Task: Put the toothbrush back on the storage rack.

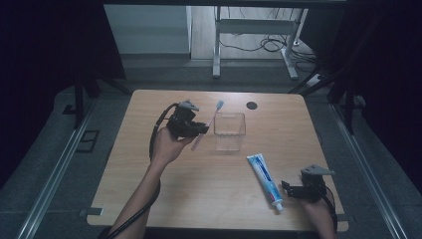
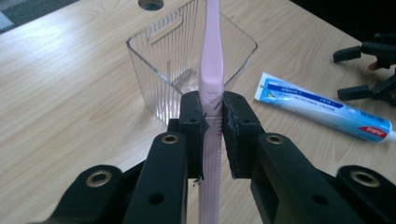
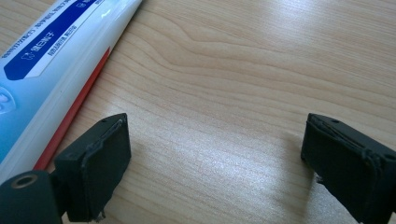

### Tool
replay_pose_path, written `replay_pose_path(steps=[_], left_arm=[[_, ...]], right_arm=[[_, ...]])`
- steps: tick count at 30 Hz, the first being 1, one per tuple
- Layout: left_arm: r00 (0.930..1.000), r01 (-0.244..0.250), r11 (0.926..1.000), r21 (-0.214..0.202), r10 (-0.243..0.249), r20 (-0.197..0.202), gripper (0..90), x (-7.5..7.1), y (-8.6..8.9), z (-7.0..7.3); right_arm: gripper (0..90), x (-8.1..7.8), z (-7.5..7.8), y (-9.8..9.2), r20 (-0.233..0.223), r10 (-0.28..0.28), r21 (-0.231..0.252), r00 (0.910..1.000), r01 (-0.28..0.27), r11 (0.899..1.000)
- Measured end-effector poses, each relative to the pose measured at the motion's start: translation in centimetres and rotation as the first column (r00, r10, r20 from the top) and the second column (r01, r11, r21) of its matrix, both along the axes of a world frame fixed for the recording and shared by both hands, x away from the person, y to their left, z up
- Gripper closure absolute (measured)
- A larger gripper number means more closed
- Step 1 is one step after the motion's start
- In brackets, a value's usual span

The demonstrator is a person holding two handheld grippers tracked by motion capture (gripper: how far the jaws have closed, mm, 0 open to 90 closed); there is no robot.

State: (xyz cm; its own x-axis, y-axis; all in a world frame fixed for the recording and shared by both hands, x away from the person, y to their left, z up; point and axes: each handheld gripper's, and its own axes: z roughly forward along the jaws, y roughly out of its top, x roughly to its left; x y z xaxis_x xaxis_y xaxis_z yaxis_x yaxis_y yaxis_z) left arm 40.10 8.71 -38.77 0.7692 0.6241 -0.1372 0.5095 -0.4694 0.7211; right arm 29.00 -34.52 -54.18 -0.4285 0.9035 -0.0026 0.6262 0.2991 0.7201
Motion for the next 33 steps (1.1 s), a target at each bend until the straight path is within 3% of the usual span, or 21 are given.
replay_pose_path(steps=[13,33], left_arm=[[0.9981,-0.015,0.9989,-0.045,0.018,0.059,79.0,1.4,-1.9,1.0],[0.9882,-0.042,0.9937,-0.104,0.056,0.142,79.0,4.1,-5.2,1.7]], right_arm=[[7.9,0.0,0.0,0.0,-0.002,-0.001,0.002,1.0000,0.001,1.000],[7.8,0.1,0.0,0.0,-0.003,0.009,0.002,1.0000,-0.009,1.000]])
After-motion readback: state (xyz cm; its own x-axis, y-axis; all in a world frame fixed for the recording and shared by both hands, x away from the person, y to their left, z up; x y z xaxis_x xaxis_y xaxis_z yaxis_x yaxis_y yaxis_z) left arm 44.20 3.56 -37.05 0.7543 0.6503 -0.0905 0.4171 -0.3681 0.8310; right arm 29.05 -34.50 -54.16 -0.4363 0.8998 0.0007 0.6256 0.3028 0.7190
